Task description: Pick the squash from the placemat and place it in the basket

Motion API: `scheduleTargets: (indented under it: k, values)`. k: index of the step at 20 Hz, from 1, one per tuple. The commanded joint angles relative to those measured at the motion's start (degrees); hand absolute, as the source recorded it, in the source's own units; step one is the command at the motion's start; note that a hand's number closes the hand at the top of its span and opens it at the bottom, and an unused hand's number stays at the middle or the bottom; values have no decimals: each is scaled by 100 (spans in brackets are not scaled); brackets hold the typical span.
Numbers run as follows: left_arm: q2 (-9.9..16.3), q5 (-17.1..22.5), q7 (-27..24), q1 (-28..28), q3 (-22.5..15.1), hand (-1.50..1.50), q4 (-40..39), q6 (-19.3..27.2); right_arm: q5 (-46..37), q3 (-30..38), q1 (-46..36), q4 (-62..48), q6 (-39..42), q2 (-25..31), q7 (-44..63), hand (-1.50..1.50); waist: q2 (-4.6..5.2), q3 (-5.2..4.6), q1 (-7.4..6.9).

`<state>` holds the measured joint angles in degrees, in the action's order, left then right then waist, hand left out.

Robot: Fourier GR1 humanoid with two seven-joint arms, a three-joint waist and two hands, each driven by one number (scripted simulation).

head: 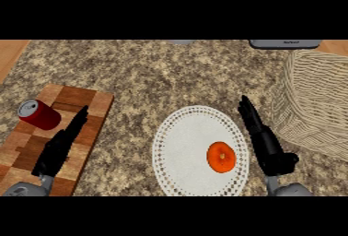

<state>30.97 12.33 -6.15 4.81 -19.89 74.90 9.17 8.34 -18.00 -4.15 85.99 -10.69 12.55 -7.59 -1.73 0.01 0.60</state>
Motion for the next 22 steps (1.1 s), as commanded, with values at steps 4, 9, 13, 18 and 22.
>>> scheduleTargets:
  k: [4,9,13,18,22]
  values:
    - [-7,489,512,336,795,0,140,226,680,1494,-354,746,30,437,-672,150,138,10,19]
    - [-198,907,879,531,888,0,77,32,-1627,130,-654,685,-1,1263,-950,-150,171,-20,-157]
    - [15,1038,1041,711,1148,0,-71,-179,-3096,-844,-771,760,-1812,-196,-191,-150,159,-13,-89]
    - [-311,836,1225,484,952,0,308,249,-4331,-967,-1866,713,-1854,-763,2435,-150,125,-16,-110]
    - [10,1036,1586,1026,1262,0,30,28,-4659,-966,-2419,971,-714,-778,4339,-150,78,-31,45]
